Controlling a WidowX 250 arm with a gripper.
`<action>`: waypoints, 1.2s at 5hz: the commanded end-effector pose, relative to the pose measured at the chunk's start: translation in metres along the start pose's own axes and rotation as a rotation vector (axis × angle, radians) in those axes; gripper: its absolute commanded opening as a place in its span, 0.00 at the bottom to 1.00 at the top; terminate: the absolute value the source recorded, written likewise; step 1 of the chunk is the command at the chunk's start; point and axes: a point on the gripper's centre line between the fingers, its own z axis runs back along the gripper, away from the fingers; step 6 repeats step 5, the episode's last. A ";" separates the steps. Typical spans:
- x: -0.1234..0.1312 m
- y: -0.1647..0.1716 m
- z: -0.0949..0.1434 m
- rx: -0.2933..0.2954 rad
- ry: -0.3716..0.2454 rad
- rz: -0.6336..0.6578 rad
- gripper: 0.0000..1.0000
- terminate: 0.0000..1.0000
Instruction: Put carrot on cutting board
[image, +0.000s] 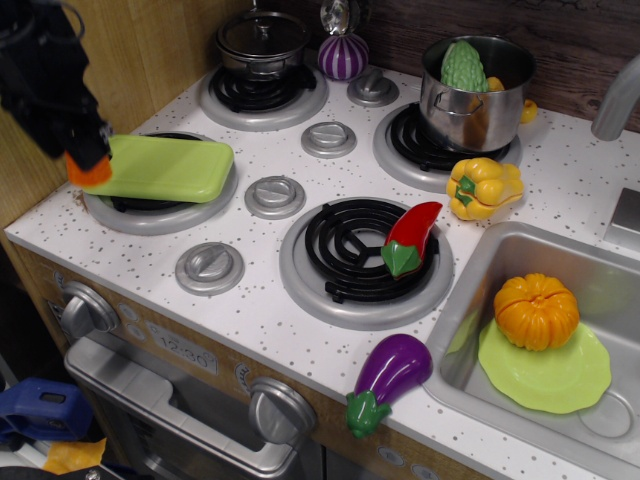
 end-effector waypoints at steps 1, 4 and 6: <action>0.037 0.012 0.002 0.017 -0.071 -0.110 0.00 0.00; 0.048 -0.002 -0.034 -0.069 -0.120 -0.139 1.00 0.00; 0.047 -0.002 -0.036 -0.091 -0.135 -0.154 1.00 1.00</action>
